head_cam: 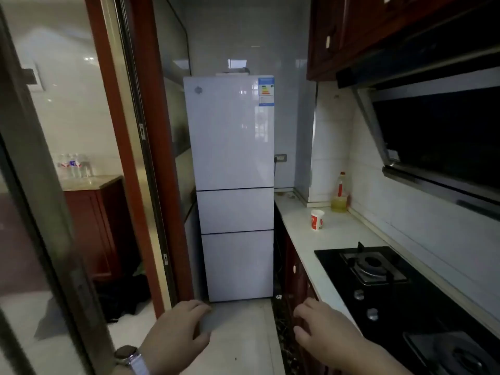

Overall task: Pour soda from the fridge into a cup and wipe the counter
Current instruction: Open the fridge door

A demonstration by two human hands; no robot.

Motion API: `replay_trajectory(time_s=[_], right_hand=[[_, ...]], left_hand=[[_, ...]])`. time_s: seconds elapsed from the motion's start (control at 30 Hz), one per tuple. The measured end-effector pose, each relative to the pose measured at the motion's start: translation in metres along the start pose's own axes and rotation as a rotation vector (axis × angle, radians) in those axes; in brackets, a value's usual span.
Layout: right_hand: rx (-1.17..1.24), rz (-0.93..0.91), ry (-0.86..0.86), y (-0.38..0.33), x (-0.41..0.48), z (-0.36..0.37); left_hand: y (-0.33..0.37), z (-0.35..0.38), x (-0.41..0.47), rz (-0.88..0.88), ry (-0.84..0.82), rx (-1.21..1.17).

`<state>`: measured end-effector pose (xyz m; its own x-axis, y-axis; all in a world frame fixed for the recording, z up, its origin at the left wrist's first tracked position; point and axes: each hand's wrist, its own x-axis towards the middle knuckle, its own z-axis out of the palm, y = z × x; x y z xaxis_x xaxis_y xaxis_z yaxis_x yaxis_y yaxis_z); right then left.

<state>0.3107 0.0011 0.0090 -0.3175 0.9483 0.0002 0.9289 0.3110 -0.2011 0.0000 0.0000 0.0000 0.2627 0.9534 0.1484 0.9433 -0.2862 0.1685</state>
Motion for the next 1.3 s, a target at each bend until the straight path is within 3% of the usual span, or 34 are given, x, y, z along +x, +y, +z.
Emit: replay_trajectory(time_s=[0.3, 0.63, 1.0, 1.3], right_hand=[[0.008, -0.008, 0.064, -0.045, 0.136, -0.015], [0.061, -0.022, 0.113, -0.056, 0.237, -0.034], [0.158, -0.059, 0.066, 0.010, 0.362, -0.004], [0.145, -0.100, 0.073, 0.091, 0.485, -0.046]], left_hand=[[-0.100, -0.005, 0.093, 0.067, 0.043, -0.059], [-0.161, -0.019, 0.167, 0.047, 0.077, -0.108], [-0.197, 0.000, 0.286, -0.028, 0.031, -0.046], [-0.180, -0.006, 0.426, -0.094, 0.025, -0.004]])
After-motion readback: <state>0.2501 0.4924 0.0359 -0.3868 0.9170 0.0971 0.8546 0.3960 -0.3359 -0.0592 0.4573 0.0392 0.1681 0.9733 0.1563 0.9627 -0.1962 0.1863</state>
